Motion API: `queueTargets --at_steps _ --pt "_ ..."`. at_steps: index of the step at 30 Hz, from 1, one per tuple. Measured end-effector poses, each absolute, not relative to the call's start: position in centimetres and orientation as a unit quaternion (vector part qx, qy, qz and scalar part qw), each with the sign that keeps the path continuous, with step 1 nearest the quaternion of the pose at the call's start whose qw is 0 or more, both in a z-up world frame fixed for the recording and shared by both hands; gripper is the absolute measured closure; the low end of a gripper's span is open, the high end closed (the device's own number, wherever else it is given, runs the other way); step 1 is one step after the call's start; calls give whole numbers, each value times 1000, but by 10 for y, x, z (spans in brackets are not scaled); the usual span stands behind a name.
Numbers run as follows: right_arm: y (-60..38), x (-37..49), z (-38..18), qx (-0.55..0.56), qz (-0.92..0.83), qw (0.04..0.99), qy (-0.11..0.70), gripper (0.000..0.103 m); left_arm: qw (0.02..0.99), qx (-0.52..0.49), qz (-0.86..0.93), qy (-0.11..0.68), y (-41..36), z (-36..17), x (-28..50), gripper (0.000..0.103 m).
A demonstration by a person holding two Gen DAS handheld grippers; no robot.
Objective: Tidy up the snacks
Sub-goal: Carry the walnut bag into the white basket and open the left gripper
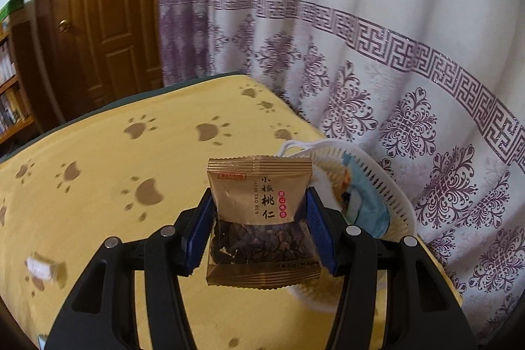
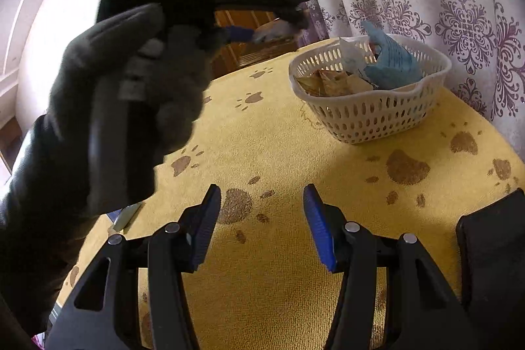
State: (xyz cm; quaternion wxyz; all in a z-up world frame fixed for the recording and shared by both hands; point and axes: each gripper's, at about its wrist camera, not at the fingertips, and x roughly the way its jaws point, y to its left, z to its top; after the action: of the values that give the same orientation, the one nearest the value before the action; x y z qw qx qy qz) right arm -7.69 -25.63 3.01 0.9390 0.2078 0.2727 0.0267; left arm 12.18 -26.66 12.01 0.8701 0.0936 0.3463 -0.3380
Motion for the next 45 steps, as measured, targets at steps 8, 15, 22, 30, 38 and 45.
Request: queueTargets --at_steps 8,15,22,30,38,45 --pt "-253 -80 29 208 29 939 273 48 852 92 -373 354 -300 113 132 40" --pt "-253 -79 28 208 29 939 273 48 852 69 -387 345 -291 119 129 21" --pt "-253 -79 27 207 29 939 273 48 875 94 -327 345 -274 114 135 21" --pt "-254 -79 26 208 29 939 272 48 881 164 -291 335 -280 89 130 21" --pt "-253 -80 26 205 29 940 273 48 875 165 -305 337 -287 85 128 21" --pt "-253 -79 26 202 27 940 273 48 878 147 -317 327 -269 103 116 21"
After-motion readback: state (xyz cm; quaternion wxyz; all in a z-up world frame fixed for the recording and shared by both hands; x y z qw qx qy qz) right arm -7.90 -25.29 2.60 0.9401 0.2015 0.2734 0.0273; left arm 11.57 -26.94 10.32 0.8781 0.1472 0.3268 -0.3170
